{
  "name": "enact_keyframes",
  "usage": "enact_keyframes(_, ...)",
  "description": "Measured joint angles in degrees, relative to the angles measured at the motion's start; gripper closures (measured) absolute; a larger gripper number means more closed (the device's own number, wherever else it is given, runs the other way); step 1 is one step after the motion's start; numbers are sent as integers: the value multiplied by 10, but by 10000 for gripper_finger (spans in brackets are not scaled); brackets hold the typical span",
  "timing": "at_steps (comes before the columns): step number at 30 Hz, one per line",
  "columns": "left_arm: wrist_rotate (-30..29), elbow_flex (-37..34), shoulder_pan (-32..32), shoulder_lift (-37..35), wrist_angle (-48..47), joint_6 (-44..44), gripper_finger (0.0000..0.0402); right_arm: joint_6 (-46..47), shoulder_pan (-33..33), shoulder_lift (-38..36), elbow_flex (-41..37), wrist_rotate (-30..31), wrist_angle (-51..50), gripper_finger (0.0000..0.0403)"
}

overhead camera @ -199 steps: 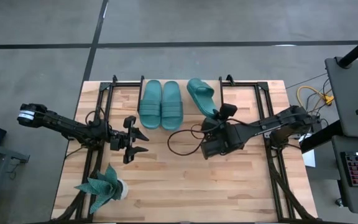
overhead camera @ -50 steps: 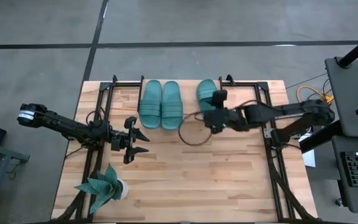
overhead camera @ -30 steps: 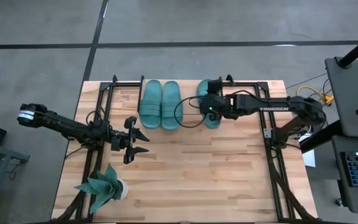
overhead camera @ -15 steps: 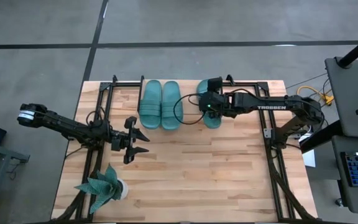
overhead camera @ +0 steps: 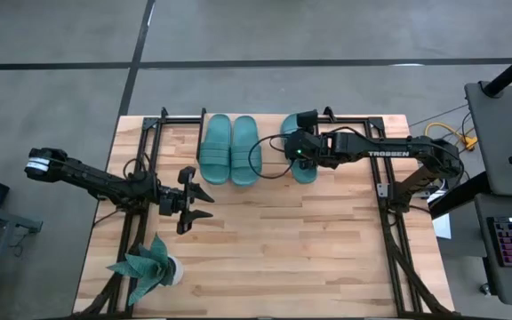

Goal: Pick and place slides into the shelf
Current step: Put the blue slipper on the shelf

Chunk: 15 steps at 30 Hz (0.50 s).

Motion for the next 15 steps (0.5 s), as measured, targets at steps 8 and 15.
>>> enact_keyframes(8, 0, 0, 0, 0, 0, 0, 224, 12, 0, 0, 26, 9, -4, 389)
enact_keyframes(15, 0, 0, 0, 0, 0, 0, 224, 66, 0, 0, 72, 9, -3, 390)
